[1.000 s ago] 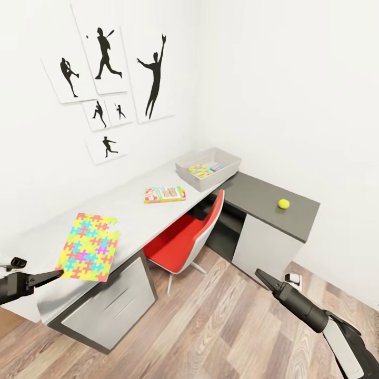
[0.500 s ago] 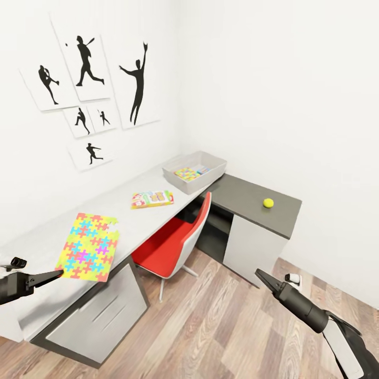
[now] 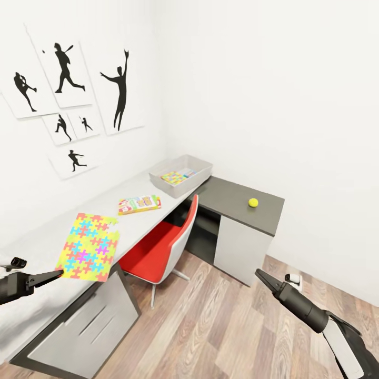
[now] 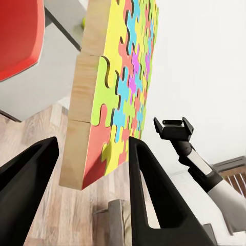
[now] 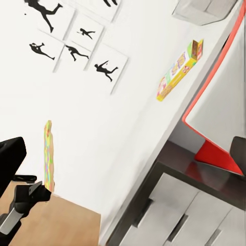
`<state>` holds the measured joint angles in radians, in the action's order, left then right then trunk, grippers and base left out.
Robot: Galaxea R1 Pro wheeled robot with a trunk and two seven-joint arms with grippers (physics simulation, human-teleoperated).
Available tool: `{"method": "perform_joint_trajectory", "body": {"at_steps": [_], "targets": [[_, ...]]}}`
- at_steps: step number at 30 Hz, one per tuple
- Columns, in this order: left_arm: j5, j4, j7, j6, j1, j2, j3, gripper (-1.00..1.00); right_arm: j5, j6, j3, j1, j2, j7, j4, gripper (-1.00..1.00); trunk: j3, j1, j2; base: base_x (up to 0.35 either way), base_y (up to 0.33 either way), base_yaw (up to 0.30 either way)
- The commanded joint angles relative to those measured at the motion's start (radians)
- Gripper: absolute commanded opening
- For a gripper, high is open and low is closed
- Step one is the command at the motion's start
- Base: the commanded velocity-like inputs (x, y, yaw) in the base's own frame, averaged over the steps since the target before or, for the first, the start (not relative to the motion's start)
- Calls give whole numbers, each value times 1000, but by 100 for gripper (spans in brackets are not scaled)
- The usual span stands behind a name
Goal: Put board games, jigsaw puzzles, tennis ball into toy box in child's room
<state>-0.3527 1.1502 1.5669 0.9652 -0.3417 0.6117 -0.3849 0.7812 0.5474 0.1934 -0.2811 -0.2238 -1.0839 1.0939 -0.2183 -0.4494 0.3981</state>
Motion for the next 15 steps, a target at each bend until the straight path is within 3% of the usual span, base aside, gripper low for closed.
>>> {"method": "perform_joint_trajectory", "body": {"at_steps": [1, 7, 15], "targets": [[0, 1, 4, 10, 0, 0, 0, -100, 6, 8, 0, -1, 0, -1, 0, 100, 0, -1, 2, 0, 0, -177], [0, 0, 4, 10, 0, 0, 0, -100, 6, 8, 0, -1, -1, -1, 0, 100, 8, -1, 2, 0, 0, -161], [0, 1, 4, 10, 0, 0, 0, -100, 6, 7, 0, -1, 0, 4, 0, 100, 9, -1, 2, 0, 0, -23]]}}
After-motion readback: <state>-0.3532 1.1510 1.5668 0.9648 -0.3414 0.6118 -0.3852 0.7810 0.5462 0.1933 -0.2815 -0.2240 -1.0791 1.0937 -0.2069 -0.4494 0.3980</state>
